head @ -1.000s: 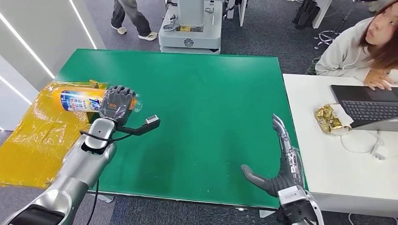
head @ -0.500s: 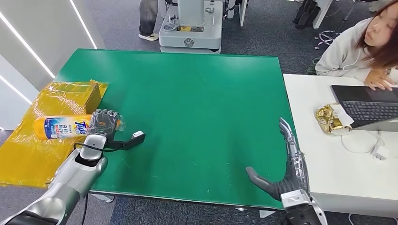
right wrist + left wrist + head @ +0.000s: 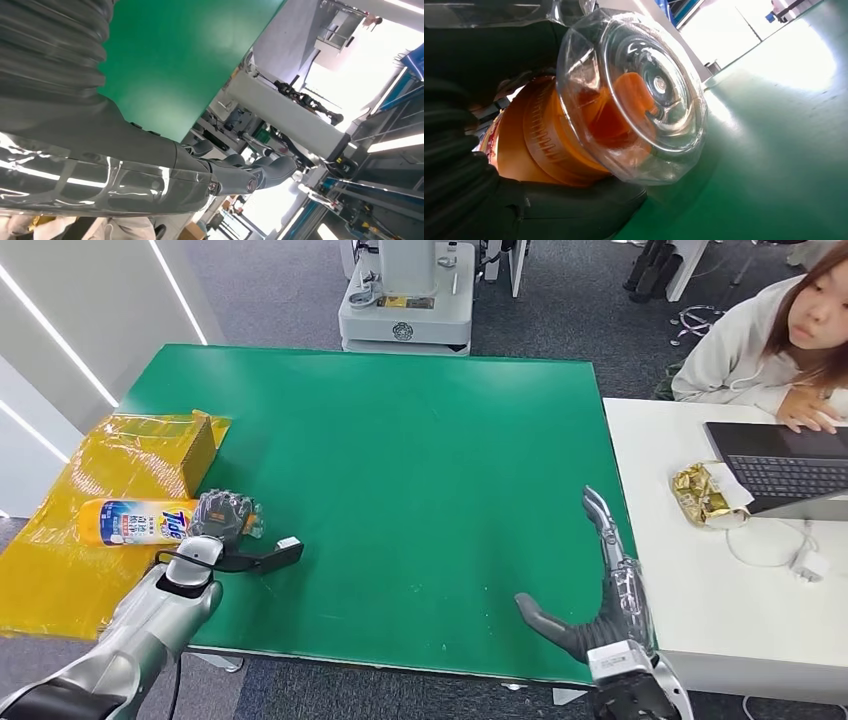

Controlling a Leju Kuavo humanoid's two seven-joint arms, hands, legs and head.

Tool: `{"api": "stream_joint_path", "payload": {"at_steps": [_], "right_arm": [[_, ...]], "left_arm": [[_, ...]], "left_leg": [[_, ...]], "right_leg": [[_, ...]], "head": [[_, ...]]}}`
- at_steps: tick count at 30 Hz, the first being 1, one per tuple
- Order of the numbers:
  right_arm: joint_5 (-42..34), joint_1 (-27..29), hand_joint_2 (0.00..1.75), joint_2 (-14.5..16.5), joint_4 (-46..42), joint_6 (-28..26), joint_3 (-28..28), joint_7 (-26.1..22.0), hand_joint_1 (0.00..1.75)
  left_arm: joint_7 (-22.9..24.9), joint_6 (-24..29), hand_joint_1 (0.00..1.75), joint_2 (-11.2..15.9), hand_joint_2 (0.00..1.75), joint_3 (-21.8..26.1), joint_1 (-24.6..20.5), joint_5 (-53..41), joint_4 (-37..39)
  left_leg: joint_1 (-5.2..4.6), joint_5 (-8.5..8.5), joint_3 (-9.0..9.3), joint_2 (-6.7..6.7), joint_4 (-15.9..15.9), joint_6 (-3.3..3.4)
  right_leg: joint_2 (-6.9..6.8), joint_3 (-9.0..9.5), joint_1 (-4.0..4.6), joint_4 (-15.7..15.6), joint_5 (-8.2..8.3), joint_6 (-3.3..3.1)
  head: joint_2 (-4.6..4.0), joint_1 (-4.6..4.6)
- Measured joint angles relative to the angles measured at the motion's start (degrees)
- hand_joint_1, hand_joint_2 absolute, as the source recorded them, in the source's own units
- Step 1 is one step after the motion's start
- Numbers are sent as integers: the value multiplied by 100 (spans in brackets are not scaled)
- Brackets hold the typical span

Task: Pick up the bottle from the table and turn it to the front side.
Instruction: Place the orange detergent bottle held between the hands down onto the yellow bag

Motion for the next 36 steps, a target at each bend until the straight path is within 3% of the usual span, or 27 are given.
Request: {"api": "stream_joint_path", "payload": {"at_steps": [1, 2, 5, 6, 16, 31, 36], "right_arm": [[1, -10, 175, 5, 0, 9, 0, 1, 0], [1, -18, 175, 9, 0, 14, 0, 2, 0], [1, -40, 175, 18, 3, 18, 0, 6, 0], [1, -48, 175, 19, 7, 19, 0, 9, 0], [-48, -73, 175, 19, 51, 31, 0, 34, 0], [-51, -77, 175, 19, 105, 38, 0, 33, 0], [-82, -113, 175, 19, 161, 134, 0, 21, 0]], "left_arm": [[-9, 9, 169, -5, 175, 0, -29, 0, 55], [-16, 14, 151, -12, 175, 0, -54, 0, 102], [-39, 37, 26, -27, 175, 0, -106, -2, 208], [-52, 61, 0, -31, 175, 0, -113, -2, 233], [-536, 339, 0, -133, 175, 179, -172, 50, 308], [-602, 399, 0, -229, 175, 332, -171, 67, 308], [-1098, 507, 0, -331, 175, 538, -75, 654, 232]], "left_leg": [[0, 0, 0, 0, 0, 0], [0, 0, 1, 0, 0, 0], [0, 1, 5, 0, 0, 0], [0, 1, 6, 0, 0, 0], [-1, 1, 14, -5, -1, 1], [-1, 3, 18, -9, -1, 1], [-2, 3, 20, -10, -1, 1]], "right_leg": [[0, 1, 0, 0, 0, 0], [0, 2, 0, 0, 0, 0], [0, 5, 0, 0, 0, 0], [-1, 6, 0, 0, 0, 0], [-6, 17, -1, 0, 0, 0], [-15, 23, -1, 1, 0, 0], [-16, 26, -1, 0, 0, 0]], "head": [[0, 1], [0, 1], [0, 0], [0, 0], [0, 0], [0, 0], [0, 0]]}}
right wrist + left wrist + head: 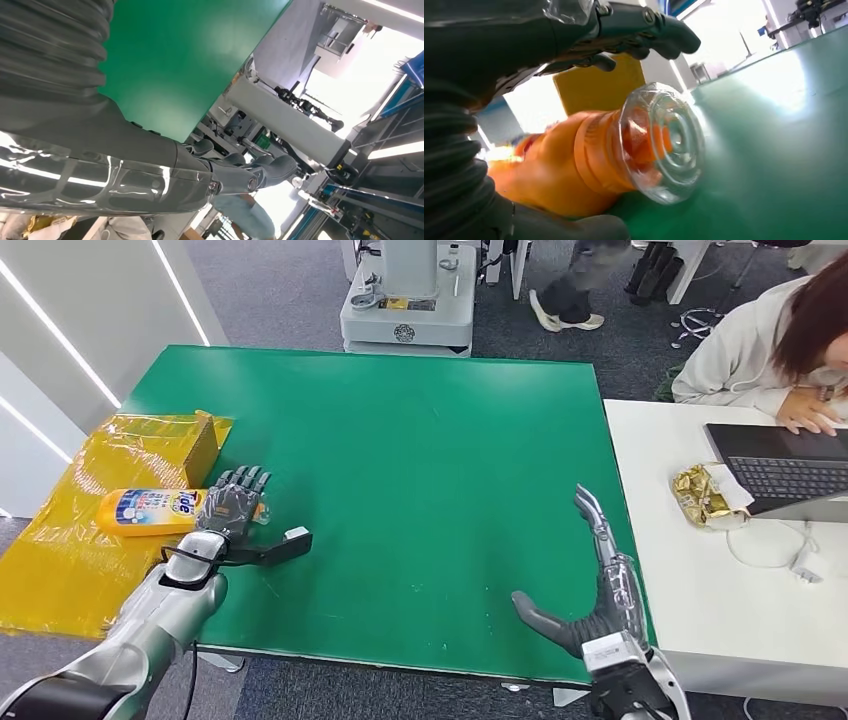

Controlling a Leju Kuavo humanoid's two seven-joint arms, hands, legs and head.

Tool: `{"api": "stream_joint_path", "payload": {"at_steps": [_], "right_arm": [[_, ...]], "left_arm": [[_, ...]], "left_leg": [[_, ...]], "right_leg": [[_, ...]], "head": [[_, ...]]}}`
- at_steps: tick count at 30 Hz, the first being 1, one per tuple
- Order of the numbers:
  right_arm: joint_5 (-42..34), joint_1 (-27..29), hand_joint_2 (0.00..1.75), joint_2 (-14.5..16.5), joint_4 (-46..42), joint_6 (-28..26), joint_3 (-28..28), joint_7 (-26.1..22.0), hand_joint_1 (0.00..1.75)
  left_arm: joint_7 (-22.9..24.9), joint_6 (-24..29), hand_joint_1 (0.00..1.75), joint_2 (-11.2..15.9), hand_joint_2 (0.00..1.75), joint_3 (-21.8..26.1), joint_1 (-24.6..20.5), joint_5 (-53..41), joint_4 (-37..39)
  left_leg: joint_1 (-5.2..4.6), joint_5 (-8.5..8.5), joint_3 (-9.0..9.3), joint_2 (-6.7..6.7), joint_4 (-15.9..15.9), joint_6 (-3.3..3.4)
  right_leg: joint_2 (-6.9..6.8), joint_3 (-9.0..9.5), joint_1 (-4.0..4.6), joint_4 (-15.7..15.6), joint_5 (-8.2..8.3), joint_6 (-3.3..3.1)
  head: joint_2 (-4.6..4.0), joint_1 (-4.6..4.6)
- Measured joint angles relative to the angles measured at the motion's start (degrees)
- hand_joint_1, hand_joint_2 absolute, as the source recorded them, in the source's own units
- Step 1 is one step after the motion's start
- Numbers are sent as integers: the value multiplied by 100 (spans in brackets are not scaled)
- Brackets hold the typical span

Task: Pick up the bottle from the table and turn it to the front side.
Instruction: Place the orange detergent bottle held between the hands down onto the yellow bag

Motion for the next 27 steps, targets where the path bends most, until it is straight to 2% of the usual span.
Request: {"api": "stream_joint_path", "payload": {"at_steps": [5, 10, 16, 20, 27], "right_arm": [[-34, -71, 175, 2, 97, 65, 0, -22, 0], [-99, -71, 175, 3, 190, 69, 1, -34, 0], [-383, -65, 175, 46, 347, -63, 39, -84, 0], [-494, -21, 175, 87, 412, -179, 90, -81, 0], [-717, 221, 175, 94, 416, -372, 98, -160, 0]], "left_arm": [[-591, 184, 0, -217, 175, 284, 365, 1033, -461], [-1662, 201, 0, -657, 175, 630, 1035, 3491, -1595], [-1977, -64, 0, -1245, 175, 620, 1831, 5626, -3416], [-2087, 29, 0, -1430, 175, 359, 2139, 5888, -4231], [-2169, -19, 0, -1458, 175, 144, 2288, 6225, -4798]], "left_leg": [[-1, 0, 0, 2, 1, 0], [-2, -2, -6, 2, 4, 1], [-2, -6, -12, 2, 3, 2], [-1, -8, -11, 2, 3, 4], [0, -7, -9, 3, 1, 4]], "right_leg": [[3, -2, 0, -1, 1, 0], [6, -8, -1, -4, 0, 1], [6, -11, -1, -8, -4, 7], [3, -11, 0, -8, -5, 7], [5, -11, 0, -6, -4, 7]], "head": [[0, 1], [0, 1], [0, 1], [0, 0], [0, 0]]}}
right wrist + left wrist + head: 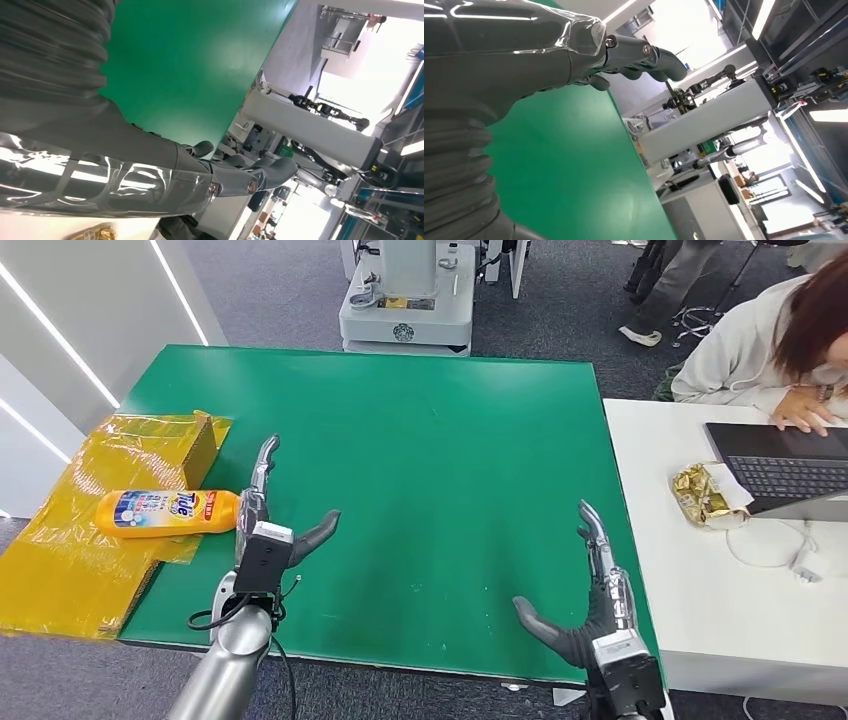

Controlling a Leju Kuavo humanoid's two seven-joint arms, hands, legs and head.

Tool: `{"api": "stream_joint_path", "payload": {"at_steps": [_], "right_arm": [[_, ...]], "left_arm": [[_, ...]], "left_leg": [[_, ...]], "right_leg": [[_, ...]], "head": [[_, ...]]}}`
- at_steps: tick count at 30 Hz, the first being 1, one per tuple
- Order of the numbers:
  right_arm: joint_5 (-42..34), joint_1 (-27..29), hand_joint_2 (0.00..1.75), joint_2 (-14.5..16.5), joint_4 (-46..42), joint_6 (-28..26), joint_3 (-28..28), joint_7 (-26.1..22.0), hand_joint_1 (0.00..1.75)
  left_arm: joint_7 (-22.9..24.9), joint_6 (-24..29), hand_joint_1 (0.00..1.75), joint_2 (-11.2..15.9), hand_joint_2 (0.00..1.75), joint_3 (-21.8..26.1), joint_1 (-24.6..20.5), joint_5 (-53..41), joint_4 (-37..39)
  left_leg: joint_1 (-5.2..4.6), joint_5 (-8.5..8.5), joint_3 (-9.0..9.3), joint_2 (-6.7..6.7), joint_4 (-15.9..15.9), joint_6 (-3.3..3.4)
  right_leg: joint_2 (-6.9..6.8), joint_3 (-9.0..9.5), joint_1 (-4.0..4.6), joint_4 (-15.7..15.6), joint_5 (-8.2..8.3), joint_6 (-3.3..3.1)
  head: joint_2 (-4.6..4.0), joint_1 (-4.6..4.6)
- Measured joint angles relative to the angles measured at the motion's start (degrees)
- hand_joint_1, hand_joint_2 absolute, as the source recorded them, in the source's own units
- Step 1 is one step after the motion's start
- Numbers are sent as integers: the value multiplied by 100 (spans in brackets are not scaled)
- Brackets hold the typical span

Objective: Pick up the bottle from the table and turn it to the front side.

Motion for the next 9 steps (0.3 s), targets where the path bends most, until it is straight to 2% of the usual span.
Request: {"api": "stream_joint_path", "payload": {"at_steps": [3, 7, 9], "right_arm": [[-133, 75, 175, 4, 0, -60, 0, -61, 0], [-623, 210, 175, 130, 0, -131, -2, -288, 0], [-745, 279, 175, 206, 0, -164, -1, -371, 0]], "left_arm": [[-36, -259, 0, -12, 175, -37, 102, 326, -148], [165, -1105, 0, -65, 175, -92, 328, 1307, -257], [203, -1324, 0, -82, 175, -104, 433, 1581, -275]], "left_leg": [[0, 0, -1, 0, 0, 0], [-1, -2, -1, 0, 0, 0], [-1, -3, -2, 1, 0, -2]], "right_leg": [[0, 0, 0, 0, 0, 0], [1, 0, -1, -1, -1, 1], [3, -2, 0, -1, -2, 2]], "head": [[0, 0], [0, 1], [0, 0]]}}
